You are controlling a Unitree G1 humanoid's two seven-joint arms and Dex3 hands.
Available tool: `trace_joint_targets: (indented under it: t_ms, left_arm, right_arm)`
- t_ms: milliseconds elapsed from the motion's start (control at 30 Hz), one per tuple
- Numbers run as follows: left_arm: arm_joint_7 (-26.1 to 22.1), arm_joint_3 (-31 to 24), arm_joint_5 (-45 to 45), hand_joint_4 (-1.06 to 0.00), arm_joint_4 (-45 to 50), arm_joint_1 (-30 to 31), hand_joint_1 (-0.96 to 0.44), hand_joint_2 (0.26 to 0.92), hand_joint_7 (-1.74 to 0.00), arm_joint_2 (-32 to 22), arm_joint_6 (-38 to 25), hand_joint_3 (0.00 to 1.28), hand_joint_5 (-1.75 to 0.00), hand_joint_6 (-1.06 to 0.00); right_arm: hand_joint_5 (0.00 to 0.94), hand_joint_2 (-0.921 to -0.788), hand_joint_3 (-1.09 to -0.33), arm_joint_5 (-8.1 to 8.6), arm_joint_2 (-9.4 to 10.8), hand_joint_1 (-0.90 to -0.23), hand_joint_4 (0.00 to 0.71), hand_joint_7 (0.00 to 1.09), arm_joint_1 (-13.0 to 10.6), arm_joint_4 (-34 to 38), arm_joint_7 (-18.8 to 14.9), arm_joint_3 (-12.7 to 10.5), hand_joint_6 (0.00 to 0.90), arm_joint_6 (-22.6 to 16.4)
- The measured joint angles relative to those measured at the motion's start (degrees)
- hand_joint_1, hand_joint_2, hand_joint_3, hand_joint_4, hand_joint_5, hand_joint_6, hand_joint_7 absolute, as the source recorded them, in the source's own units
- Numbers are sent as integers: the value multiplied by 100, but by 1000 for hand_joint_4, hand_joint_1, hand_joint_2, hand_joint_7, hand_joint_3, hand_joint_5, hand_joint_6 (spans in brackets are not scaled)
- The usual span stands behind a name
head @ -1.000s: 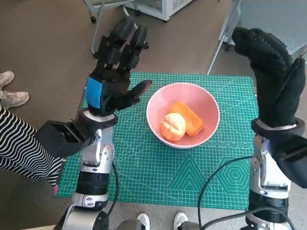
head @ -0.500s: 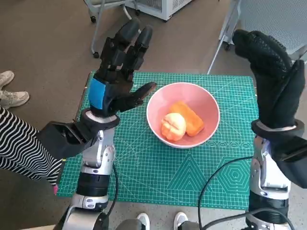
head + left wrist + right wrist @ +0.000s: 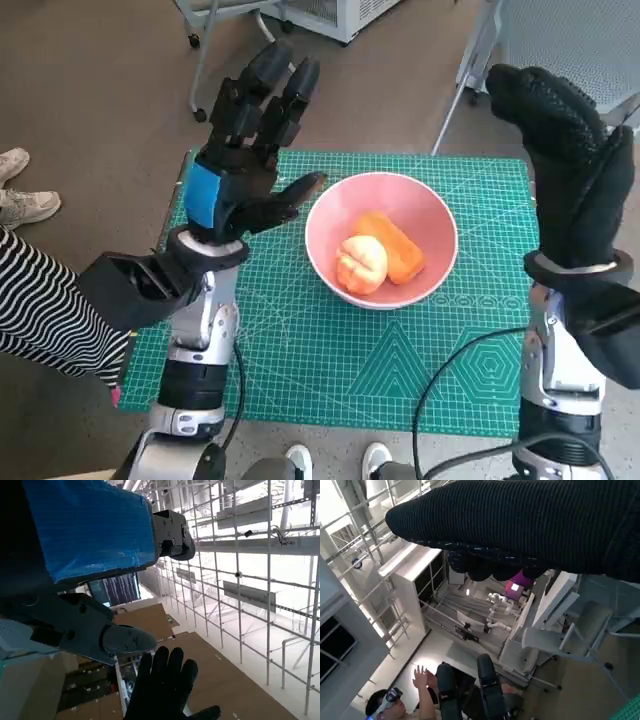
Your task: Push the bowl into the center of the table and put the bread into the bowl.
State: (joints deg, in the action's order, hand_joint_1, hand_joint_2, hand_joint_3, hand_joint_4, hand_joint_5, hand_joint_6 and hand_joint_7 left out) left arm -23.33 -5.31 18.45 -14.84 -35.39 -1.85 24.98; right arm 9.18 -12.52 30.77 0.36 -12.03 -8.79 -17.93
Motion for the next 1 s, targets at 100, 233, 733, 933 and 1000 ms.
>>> trace_joint_targets:
  t_ms: [100, 233, 733, 933, 1000]
  left_arm:
    - [-21, -3, 10, -222, 0, 0, -135, 920, -538, -6, -17, 265, -50, 1]
    - [-26, -7, 25, -227, 2, 0, -132, 919, -553, -8, -69, 265, -53, 1]
    - [-228, -119, 236, -240, -3, -10, -140, 902, -647, -72, -132, 266, -60, 1]
    - [-289, -223, 258, -250, -80, -33, -155, 890, -671, -93, -127, 261, -64, 1]
    - [-304, -238, 257, -249, -109, -37, -162, 889, -672, -92, -111, 260, -63, 1]
  right_arm:
    - [8, -921, -695, 0, 0, -692, 230, 568, 2, 56, -3, 0, 84, -42]
    - [8, -921, -695, -1, 0, -691, 230, 569, 8, 88, -3, 1, 84, -55]
    - [5, -921, -697, -38, 0, -685, 229, 566, 217, 415, -3, 41, 77, -232]
    - [1, -921, -704, -46, 17, -680, 220, 559, 303, 658, -4, 118, 53, -366]
    - [0, -921, -708, -46, 27, -681, 216, 558, 344, 747, -4, 155, 47, -414]
